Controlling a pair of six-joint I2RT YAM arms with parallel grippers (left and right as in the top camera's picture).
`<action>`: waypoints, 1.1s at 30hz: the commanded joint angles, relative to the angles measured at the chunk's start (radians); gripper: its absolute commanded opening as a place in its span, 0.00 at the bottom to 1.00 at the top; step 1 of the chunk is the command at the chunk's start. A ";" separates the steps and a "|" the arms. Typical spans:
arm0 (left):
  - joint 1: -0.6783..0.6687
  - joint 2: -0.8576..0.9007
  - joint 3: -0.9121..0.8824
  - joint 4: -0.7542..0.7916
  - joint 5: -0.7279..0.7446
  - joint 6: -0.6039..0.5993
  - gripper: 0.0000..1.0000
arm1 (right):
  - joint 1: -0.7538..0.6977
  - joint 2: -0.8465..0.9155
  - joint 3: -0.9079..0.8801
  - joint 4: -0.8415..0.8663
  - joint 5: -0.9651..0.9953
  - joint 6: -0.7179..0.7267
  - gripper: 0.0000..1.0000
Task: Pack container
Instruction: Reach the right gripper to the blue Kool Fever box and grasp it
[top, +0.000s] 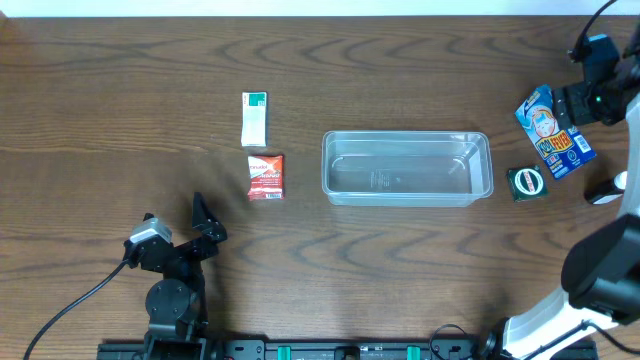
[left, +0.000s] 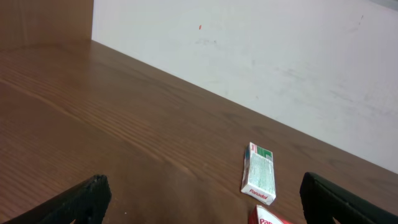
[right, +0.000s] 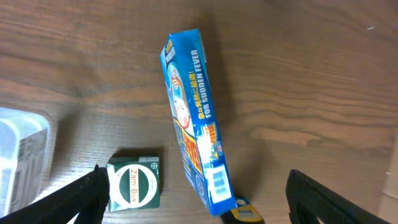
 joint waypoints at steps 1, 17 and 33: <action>0.004 -0.005 -0.022 -0.032 -0.009 0.017 0.98 | -0.008 0.056 0.011 0.013 0.008 -0.010 0.88; 0.004 -0.005 -0.022 -0.032 -0.009 0.017 0.98 | -0.020 0.199 0.011 0.038 0.010 -0.010 0.73; 0.004 -0.005 -0.022 -0.032 -0.009 0.017 0.98 | -0.029 0.248 0.011 0.069 0.010 -0.013 0.35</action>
